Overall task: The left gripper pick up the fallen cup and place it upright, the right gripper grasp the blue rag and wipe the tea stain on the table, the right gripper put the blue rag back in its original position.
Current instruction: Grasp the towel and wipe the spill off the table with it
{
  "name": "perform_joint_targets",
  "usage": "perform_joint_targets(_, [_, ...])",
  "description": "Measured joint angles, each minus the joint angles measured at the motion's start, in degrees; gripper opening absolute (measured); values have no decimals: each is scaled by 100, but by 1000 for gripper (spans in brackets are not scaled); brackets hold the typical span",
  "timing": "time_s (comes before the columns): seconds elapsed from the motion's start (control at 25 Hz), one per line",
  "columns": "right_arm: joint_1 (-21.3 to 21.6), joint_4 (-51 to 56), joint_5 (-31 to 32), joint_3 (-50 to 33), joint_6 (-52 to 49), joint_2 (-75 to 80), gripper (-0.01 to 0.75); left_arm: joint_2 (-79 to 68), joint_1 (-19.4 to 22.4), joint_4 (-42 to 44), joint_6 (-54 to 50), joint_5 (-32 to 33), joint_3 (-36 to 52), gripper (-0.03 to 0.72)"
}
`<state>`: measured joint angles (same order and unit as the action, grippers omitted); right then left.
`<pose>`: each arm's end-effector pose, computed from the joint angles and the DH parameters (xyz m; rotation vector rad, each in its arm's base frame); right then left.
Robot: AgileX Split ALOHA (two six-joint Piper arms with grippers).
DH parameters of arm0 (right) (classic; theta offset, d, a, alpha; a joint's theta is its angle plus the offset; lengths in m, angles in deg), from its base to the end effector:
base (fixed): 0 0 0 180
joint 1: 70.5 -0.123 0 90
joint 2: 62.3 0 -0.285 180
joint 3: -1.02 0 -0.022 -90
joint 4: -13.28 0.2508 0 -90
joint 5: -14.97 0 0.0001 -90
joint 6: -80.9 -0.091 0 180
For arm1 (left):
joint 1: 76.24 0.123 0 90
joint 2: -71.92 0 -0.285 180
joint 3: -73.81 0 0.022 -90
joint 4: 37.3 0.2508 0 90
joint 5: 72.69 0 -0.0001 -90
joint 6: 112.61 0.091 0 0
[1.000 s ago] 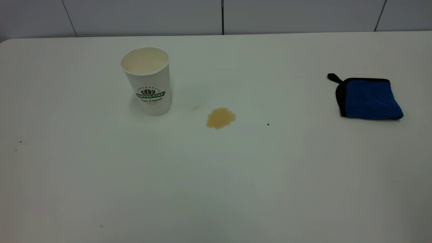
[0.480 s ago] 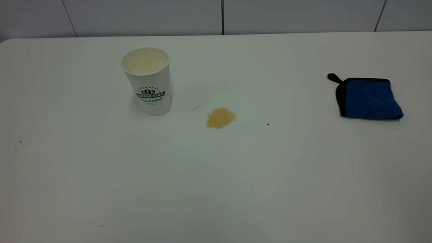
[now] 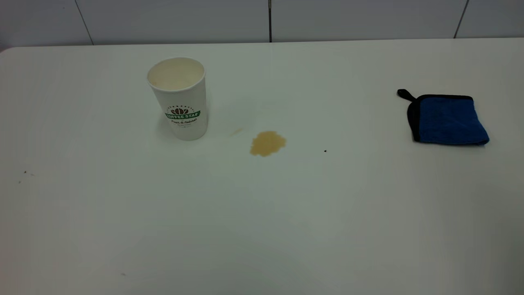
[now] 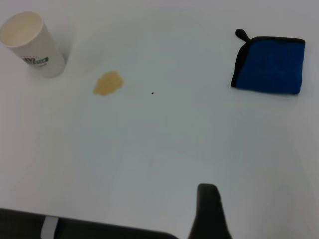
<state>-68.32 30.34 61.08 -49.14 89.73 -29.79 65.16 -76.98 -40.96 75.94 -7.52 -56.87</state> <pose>0.0768 0.0164 0.2758 -0.0131 2.2189 0.2465 -0.0096 -0.0052 0.2676 0.1774 2.1070 0.0040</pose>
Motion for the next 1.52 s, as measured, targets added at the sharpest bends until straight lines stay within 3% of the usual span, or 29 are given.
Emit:
perform_joint_targets(0.32, [0, 1194, -1874, 0, 1965, 2611, 617, 0, 0, 0, 0, 0, 0, 429])
perform_joint_targets(0.48, [0, 2079, -2525, 126, 3049, 4138, 611, 0, 0, 0, 0, 0, 0, 429])
perform_joint_targets(0.72, [0, 2901, -3164, 882, 4332, 6269, 598, 0, 0, 0, 0, 5, 0, 429])
perform_joint_targets(0.92, [0, 2993, -3990, 1735, 4614, 7806, 594, 0, 0, 0, 0, 5, 0, 429])
perform_joint_targets(1.32, [11, 2948, -4326, 4054, 4881, 10574, 594, 0, 0, 0, 0, 5, 0, 429])
perform_joint_targets(1.52, [139, 2880, -4469, 4645, 5078, 11100, 592, 0, 0, 0, 0, 5, 0, 429])
